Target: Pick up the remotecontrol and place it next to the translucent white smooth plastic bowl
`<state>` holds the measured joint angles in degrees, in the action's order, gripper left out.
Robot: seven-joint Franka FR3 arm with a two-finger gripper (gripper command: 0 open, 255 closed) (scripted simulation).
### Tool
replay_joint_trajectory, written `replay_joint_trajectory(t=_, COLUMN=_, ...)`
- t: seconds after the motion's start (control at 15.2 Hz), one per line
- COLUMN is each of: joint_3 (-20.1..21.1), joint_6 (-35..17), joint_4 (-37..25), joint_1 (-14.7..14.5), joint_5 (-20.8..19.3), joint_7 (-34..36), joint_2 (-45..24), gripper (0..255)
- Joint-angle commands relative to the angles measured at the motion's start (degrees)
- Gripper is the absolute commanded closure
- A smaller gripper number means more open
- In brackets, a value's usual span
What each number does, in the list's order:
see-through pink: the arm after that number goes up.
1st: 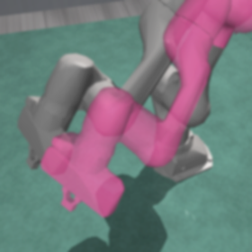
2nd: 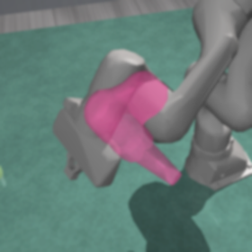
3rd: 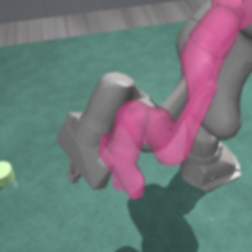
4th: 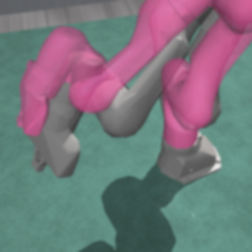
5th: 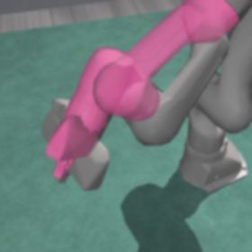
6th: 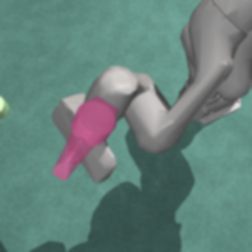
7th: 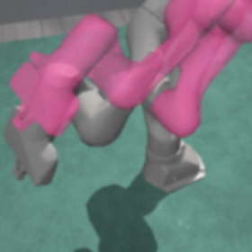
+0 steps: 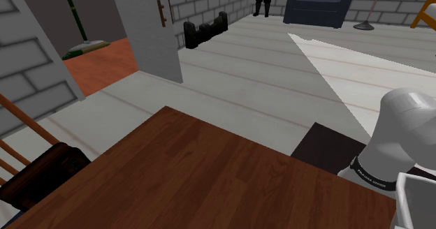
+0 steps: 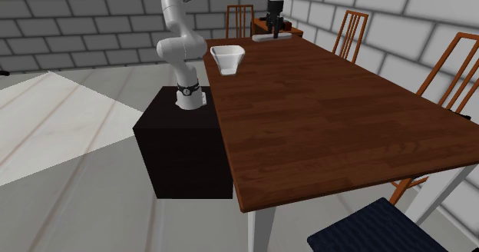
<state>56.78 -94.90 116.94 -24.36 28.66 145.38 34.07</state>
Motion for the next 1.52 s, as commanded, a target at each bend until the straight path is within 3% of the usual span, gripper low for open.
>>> replay_joint_trajectory(t=0.0, joint_3=1.19, joint_6=-0.46, joint_4=0.20, joint_1=-0.38, joint_5=0.73, joint_7=1.25, joint_2=0.33, gripper=255)
replay_joint_trajectory(t=1.45, joint_3=10.58, joint_6=-16.65, joint_4=13.43, joint_1=1.34, joint_5=4.97, joint_7=-0.45, joint_2=-1.00, gripper=255)
